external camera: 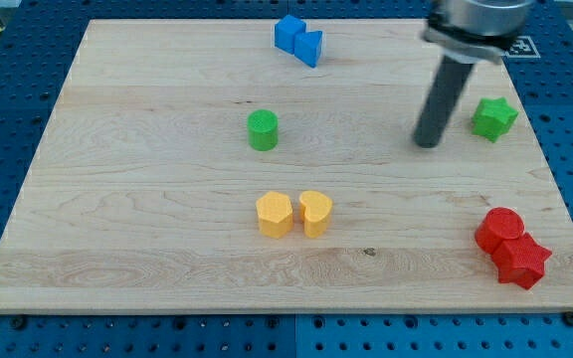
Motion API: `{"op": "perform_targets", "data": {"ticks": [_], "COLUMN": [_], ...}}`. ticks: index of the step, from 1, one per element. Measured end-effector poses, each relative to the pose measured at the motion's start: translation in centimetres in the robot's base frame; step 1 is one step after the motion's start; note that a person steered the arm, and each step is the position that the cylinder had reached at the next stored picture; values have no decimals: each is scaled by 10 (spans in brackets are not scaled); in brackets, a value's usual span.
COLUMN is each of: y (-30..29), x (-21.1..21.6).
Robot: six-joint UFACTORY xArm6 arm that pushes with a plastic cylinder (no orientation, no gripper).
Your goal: Slide the green circle to the green star
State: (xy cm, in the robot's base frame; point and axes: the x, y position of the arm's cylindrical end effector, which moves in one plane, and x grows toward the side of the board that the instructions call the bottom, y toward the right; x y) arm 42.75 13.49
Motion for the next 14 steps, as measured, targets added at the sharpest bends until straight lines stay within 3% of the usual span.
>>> {"op": "perform_targets", "data": {"ticks": [2, 4, 5, 6, 11, 14], "y": [-111, -285, -296, -292, -151, -124], "x": [-50, -48, -34, -33, -7, 12]}}
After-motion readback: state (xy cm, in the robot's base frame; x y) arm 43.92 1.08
